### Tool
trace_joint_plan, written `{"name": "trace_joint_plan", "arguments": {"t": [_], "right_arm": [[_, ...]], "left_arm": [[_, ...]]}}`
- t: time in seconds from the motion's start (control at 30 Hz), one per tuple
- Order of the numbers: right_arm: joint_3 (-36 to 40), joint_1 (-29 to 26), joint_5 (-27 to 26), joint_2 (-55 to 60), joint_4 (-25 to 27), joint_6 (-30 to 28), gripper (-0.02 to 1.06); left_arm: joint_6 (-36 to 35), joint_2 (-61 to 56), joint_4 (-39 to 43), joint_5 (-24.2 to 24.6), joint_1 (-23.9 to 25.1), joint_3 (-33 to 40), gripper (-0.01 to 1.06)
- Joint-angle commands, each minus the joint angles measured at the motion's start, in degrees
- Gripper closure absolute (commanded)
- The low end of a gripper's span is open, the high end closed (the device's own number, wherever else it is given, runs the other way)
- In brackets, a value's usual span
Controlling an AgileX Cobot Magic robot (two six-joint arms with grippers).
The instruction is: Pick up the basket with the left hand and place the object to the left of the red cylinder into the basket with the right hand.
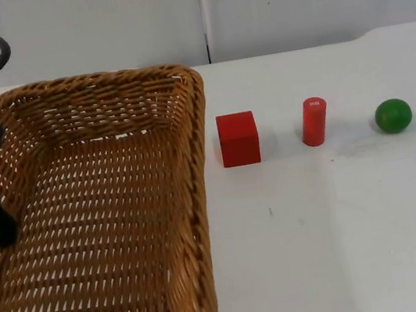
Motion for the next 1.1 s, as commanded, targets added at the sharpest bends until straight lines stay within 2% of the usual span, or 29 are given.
{"name": "trace_joint_plan", "arguments": {"t": [0.0,0.17,0.33,1.07], "right_arm": [[0.1,-0.3,0.5,-0.1,0.3,-0.5,-0.01],[0.1,-0.3,0.8,-0.1,0.3,-0.5,-0.01],[0.1,-0.3,3.6,-0.1,0.0,-0.5,-0.01],[0.1,-0.3,2.5,-0.1,0.6,-0.3,-0.01]], "left_arm": [[-0.5,-0.7,-1.9,1.4,-0.3,-0.2,1.05],[-0.5,-0.7,-4.2,1.6,-0.3,-0.2,1.05],[-0.5,-0.7,-4.1,2.5,-0.3,-0.2,1.05],[0.1,-0.7,-1.8,3.2,-0.3,-0.2,1.05]]}}
